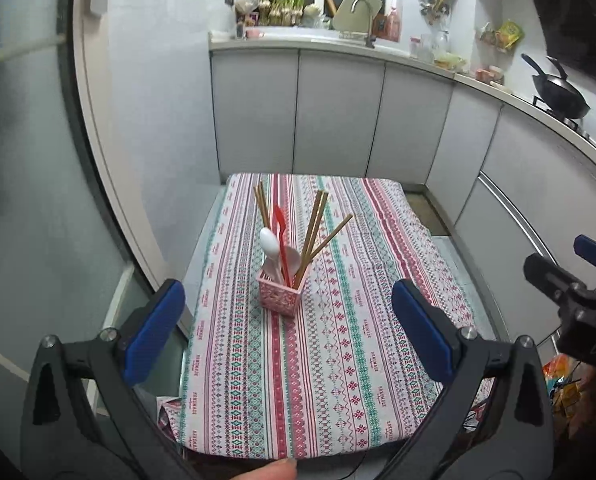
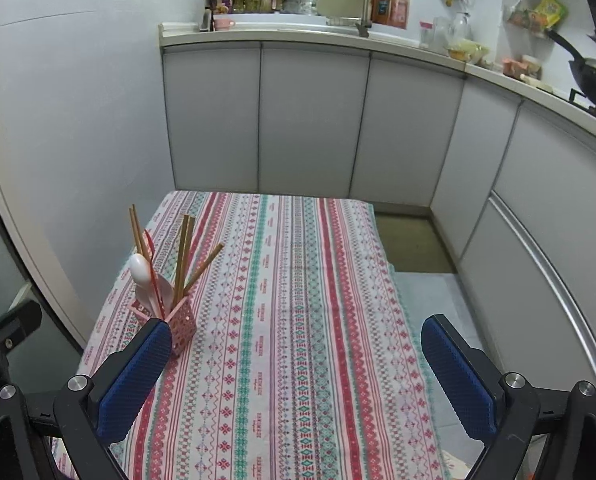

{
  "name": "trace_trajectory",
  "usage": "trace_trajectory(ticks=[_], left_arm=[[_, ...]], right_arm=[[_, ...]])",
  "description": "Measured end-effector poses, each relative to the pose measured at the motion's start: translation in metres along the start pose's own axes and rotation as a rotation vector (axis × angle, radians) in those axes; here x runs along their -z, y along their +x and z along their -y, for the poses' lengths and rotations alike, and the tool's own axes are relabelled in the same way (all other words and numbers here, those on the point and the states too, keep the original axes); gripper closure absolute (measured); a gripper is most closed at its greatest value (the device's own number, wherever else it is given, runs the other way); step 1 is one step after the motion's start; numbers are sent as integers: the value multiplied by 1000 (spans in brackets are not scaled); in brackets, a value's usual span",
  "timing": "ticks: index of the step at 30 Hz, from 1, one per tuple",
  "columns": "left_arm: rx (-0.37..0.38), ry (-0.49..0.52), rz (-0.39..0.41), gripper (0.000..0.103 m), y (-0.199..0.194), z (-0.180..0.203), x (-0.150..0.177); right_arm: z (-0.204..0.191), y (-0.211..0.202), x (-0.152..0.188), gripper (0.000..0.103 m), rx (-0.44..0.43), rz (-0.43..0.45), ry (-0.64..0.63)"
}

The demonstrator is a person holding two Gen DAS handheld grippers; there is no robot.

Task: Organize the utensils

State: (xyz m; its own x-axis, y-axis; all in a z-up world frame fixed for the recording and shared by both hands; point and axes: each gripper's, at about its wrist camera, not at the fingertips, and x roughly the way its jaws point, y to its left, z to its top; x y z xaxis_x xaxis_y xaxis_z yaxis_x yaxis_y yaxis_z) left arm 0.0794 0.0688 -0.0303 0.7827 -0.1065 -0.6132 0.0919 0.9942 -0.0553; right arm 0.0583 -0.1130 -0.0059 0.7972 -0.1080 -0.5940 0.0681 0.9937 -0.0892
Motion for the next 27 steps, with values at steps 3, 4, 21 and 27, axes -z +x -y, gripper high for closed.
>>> trace_trajectory(ticks=[3, 4, 21, 27], left_arm=[[8, 12, 14, 0, -6, 7, 0], [9, 16, 15, 0, -7, 9, 0], [-6, 41, 18, 0, -11, 24, 4], [-11, 40, 16, 0, -11, 26, 4]], right_arm=[[2, -3, 1, 1, 2, -1, -2], [4, -5, 1, 1, 5, 2, 2], [8, -10, 4, 1, -4, 21, 17], [5, -11, 4, 1, -10, 21, 14]])
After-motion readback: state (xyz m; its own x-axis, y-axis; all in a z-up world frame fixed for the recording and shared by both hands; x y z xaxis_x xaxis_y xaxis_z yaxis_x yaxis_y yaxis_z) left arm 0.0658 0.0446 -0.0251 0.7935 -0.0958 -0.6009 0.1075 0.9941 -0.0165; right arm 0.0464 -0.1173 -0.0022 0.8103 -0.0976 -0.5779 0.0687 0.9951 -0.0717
